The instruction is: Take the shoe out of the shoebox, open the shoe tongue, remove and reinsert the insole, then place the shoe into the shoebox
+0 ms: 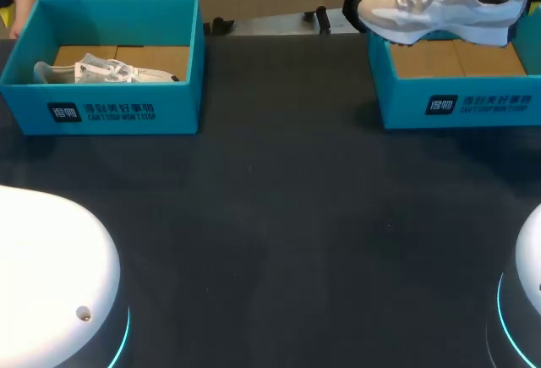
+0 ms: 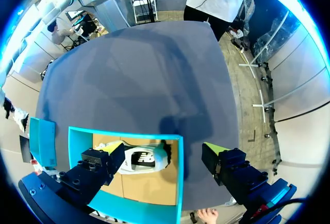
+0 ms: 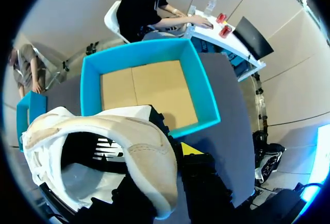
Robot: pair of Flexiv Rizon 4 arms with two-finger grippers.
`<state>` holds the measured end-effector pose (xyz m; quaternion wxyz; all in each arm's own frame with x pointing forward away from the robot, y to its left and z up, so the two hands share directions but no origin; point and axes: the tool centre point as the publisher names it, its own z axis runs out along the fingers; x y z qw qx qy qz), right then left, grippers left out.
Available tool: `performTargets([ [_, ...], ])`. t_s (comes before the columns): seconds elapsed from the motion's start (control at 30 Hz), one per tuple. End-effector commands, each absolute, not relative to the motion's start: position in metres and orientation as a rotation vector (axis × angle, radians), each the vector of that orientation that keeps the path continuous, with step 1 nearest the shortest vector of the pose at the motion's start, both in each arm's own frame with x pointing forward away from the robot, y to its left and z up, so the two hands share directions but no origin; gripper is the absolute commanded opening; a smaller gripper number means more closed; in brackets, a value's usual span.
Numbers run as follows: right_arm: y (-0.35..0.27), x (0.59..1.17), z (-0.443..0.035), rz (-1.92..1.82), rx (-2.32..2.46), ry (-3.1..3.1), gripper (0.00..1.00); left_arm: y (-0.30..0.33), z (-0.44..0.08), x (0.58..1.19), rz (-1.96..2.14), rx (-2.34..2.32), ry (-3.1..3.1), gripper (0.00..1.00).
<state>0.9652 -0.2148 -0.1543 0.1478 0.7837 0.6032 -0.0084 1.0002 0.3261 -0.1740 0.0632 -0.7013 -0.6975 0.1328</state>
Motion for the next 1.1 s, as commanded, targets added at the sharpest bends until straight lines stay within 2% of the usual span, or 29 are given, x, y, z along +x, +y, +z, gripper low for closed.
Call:
performTargets([
  [0.03,-0.201,0.931,-0.15,0.043,2.191,1.702,0.0,0.326,-0.174,0.999,0.397,-2.121,-2.105,1.0],
  [1.1,-0.09,0.821,-0.146,-0.193,2.125,1.815,0.0,0.326,-0.174,0.999,0.397,-2.121,-2.105,1.0],
])
